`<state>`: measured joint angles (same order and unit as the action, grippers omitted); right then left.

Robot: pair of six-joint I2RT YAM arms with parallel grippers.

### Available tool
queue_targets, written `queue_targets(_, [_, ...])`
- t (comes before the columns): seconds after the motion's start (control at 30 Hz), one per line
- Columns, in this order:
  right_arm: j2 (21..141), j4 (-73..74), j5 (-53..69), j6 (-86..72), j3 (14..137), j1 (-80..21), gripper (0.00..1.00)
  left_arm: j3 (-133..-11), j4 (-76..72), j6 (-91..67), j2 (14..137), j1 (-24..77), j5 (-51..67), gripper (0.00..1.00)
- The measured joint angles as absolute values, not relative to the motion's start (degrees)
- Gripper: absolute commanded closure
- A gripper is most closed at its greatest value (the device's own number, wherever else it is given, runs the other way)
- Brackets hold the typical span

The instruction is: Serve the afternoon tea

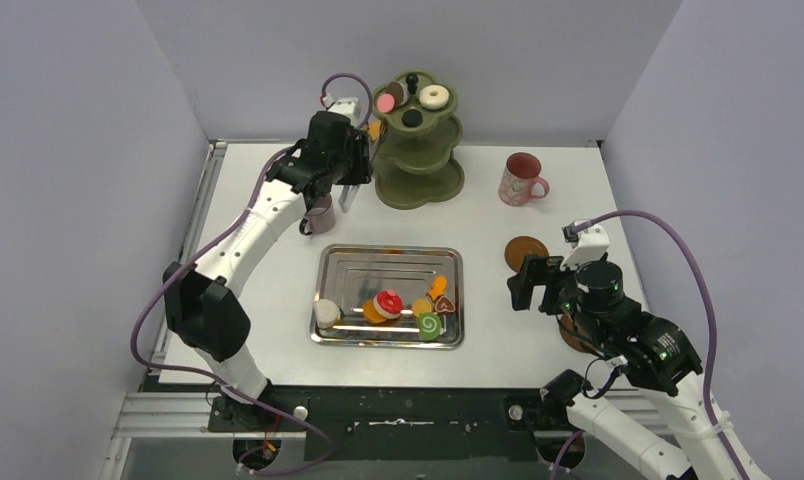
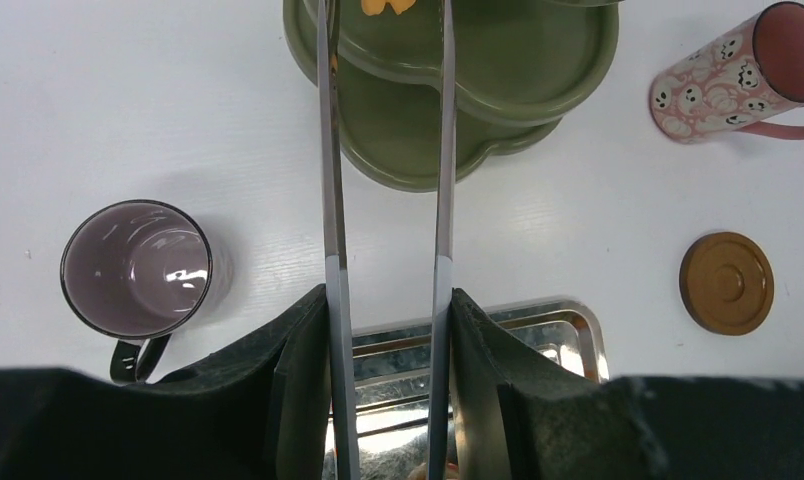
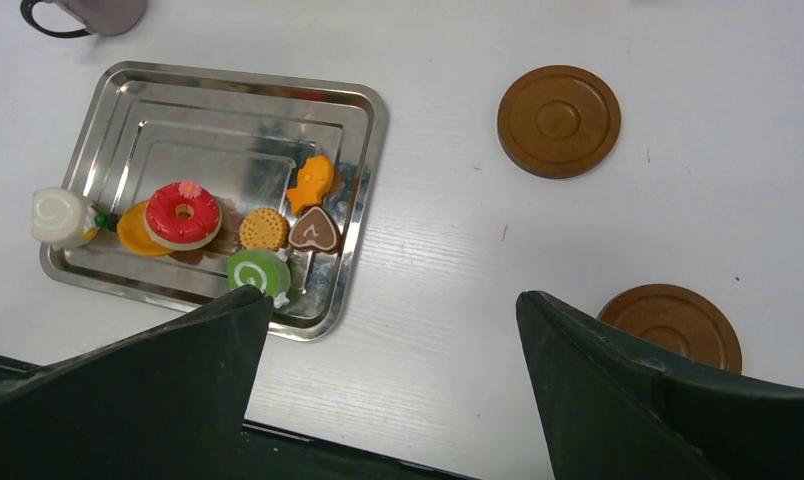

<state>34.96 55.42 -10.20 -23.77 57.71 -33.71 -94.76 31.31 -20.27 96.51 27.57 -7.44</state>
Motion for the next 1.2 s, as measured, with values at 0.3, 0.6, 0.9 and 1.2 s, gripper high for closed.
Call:
queue_targets(0.3, [35.0, 55.4, -11.0, -23.7, 59.2, -33.7, 0.00, -97.4, 30.0, -19.9, 102.7, 27.2, -6.9, 0.76])
queue_targets(0.6, [35.3, 55.4, -11.6, -23.7, 59.2, -33.7, 0.00, -100.2, 28.5, -18.6, 107.6, 27.0, -5.0, 0.61])
queue_targets(0.9, [35.4, 55.4, -12.3, -23.6, 59.6, -33.7, 0.00, -102.5, 28.5, -17.3, 108.7, 26.9, -3.7, 0.53])
queue_targets(1.2, [35.4, 55.4, -12.3, -23.6, 59.7, -33.7, 0.00, -102.5, 28.8, -16.8, 108.6, 26.5, -3.6, 0.54])
